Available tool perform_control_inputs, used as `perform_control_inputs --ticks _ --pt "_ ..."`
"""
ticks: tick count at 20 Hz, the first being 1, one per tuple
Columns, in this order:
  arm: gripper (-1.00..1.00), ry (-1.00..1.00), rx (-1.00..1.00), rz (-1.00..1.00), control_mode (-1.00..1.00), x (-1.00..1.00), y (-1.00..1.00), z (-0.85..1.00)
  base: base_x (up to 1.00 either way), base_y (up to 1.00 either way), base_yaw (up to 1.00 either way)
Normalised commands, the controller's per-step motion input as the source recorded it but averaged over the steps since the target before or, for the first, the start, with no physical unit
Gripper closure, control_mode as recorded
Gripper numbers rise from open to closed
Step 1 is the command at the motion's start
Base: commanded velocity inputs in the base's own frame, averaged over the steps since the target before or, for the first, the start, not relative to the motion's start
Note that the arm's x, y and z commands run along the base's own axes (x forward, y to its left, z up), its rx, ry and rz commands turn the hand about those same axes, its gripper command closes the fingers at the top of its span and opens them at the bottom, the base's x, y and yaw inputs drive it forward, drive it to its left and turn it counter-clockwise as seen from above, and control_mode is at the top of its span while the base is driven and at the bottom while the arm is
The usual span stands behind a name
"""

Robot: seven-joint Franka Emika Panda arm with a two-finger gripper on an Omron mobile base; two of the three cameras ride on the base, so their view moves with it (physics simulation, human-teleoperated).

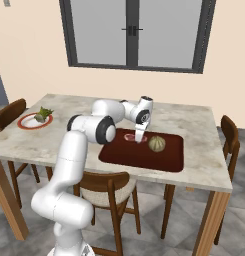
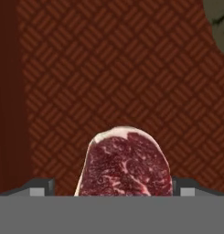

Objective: Create a steak meal by picking up the steak and asparagus from the tray and placing them on the plate. Leave the squash on the tray.

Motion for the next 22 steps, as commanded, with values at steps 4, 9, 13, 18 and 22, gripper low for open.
perform_control_inputs --ticks 4,9,13,18,22 --pt "-1.0 0.0 0.0 -0.14 -1.0 0.0 0.0 -0.48 0.0 0.0 0.0" --pt "1.0 0.0 0.0 -0.1 -1.0 0.0 0.02 -0.55 0.0 0.0 0.0" --pt "1.0 0.0 0.0 0.0 -1.0 0.0 0.03 -0.24 0.0 0.0 0.0" --pt "1.0 -0.06 0.02 0.04 -1.0 -0.18 0.0 -0.19 0.0 0.0 0.0" --pt "1.0 -0.01 0.03 0.08 -1.0 -0.58 0.0 0.07 0.0 0.0 0.0"
